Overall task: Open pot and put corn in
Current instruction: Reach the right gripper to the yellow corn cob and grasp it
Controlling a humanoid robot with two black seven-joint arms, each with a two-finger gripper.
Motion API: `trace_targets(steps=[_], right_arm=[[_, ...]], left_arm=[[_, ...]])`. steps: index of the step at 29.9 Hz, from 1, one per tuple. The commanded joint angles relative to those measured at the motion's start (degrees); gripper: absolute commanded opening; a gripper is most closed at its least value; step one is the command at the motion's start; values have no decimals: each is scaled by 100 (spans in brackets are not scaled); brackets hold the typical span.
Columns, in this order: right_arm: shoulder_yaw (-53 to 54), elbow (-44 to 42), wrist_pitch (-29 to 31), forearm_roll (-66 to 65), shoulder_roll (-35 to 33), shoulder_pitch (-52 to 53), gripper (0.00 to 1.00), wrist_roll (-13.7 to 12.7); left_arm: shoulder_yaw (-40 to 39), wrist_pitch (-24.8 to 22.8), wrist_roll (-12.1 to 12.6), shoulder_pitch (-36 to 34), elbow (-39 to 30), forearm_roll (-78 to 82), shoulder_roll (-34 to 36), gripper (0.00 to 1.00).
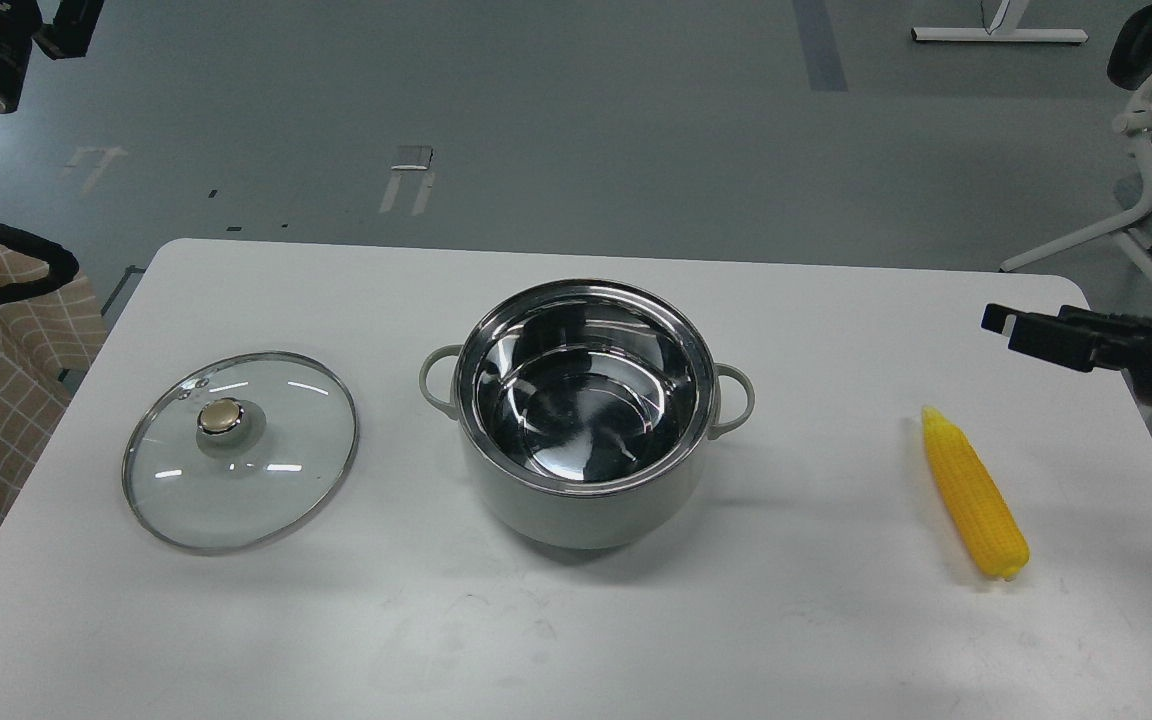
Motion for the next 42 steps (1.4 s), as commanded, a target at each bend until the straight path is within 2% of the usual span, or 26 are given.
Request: trace_targets(steps=[1,3,9,16,24,28,29,30,32,33,35,38,42], right_arm=[[-494,49,-2,-675,144,-37,100,-231],[-845,40,-2,-991,241,-37,100,-441],[-1224,-48,-2,-1177,548,-133,98,-925],[-1233,-92,-2,-1194,689,-301,80,-1004],[-1242,-294,-2,-1203,865,-389,81,-1058],[-1242,-303,-2,-1203,944,-459,76,-1058],[-1242,-303,-2,-1203,935,-468,69,-1058],[-1242,-303,-2,-1203,935,-468,69,-1058],[-1242,-303,-2,-1194,935,-503,47,-1058],[-1233,-294,-2,-1194,935,-503,41,-1049],[-1233,-294,-2,-1186,935,-494,18,-1049],[-1224,-285,-2,-1177,935,-477,10,-1040],[-945,3,-2,-1133,795,-433,9,-996]], left_arm=[[-136,98,127,-207,7,-3,-307,97],[-145,89,294,-356,24,-3,-614,97],[-198,1,313,-366,7,6,-694,97],[-198,1,313,-348,-2,6,-721,97],[-198,1,304,-313,-2,23,-765,97],[-180,1,304,-313,7,58,-835,97],[-180,1,304,-304,7,59,-835,97],[-180,1,304,-304,7,59,-835,97],[-180,1,304,-295,7,67,-835,97],[-180,1,304,-295,7,59,-835,97],[-180,1,304,-295,7,59,-835,97],[-180,1,304,-295,7,59,-852,97],[-180,1,313,-313,-2,67,-835,97]])
